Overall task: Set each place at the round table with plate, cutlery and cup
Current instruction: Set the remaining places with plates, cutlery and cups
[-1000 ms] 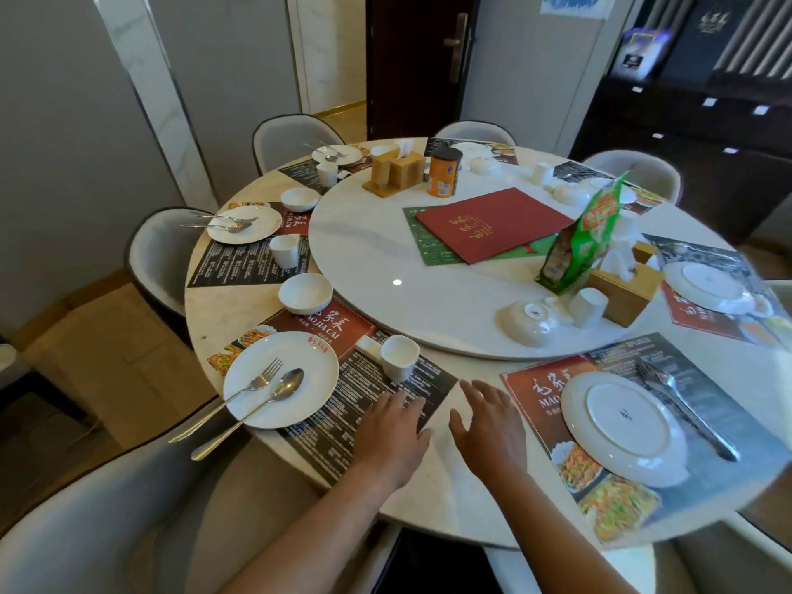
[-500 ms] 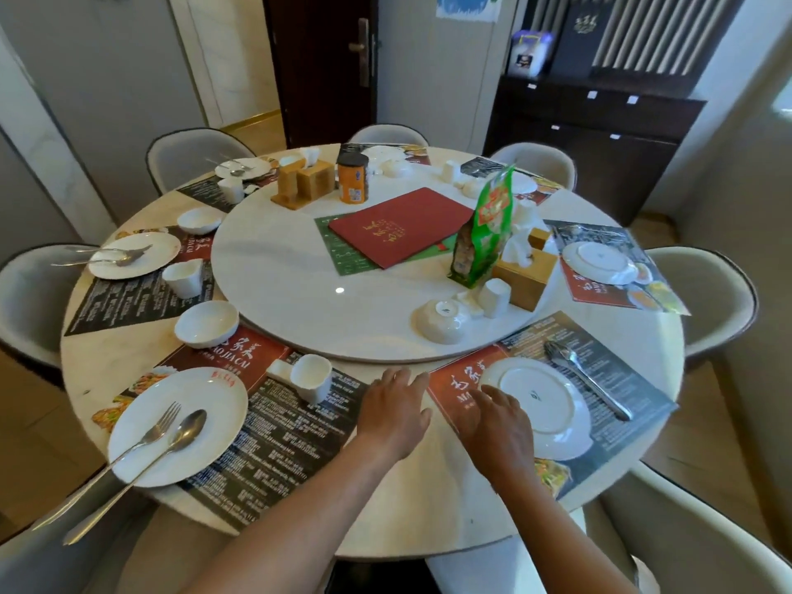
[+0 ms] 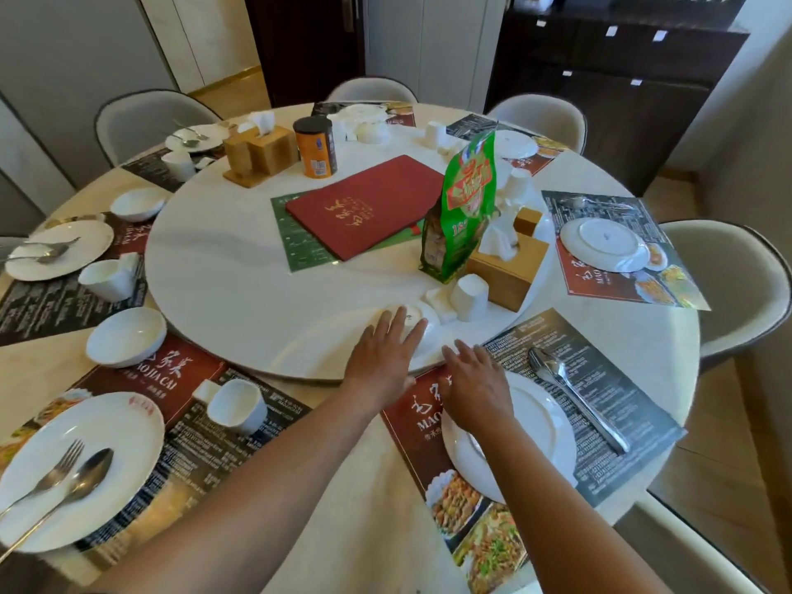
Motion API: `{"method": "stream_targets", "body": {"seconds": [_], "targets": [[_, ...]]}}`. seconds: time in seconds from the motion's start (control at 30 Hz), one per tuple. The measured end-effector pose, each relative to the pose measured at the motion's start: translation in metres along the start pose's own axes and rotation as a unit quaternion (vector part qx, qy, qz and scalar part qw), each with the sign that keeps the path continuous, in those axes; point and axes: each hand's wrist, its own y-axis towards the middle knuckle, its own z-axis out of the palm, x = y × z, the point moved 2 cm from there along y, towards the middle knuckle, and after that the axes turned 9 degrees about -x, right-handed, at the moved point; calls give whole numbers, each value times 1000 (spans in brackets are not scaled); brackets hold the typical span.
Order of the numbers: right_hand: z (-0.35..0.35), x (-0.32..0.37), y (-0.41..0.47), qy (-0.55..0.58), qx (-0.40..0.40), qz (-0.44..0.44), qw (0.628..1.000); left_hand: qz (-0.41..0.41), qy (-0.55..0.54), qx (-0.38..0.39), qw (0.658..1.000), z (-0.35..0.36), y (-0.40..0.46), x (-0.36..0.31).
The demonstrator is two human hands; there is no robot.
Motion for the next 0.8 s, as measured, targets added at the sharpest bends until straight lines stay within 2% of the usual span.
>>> {"method": "stream_targets", "body": {"seconds": [0.2, 0.4, 0.57, 0.7, 0.8], "targets": [[11, 0, 0, 21, 16, -1, 1000, 11, 36, -9, 999, 14, 2, 2], [13, 3, -2, 3, 28, 4, 1000, 33, 86, -99, 991, 15, -8, -7], [10, 7, -5, -11, 33, 8, 999, 54, 131, -87, 986, 10, -20, -4], [15, 10, -27, -2, 13, 47, 999, 1, 77, -113, 991, -15, -40, 5], [23, 14, -53, -4, 14, 78, 997, -99, -74, -87, 988, -32, -57, 16]]}}
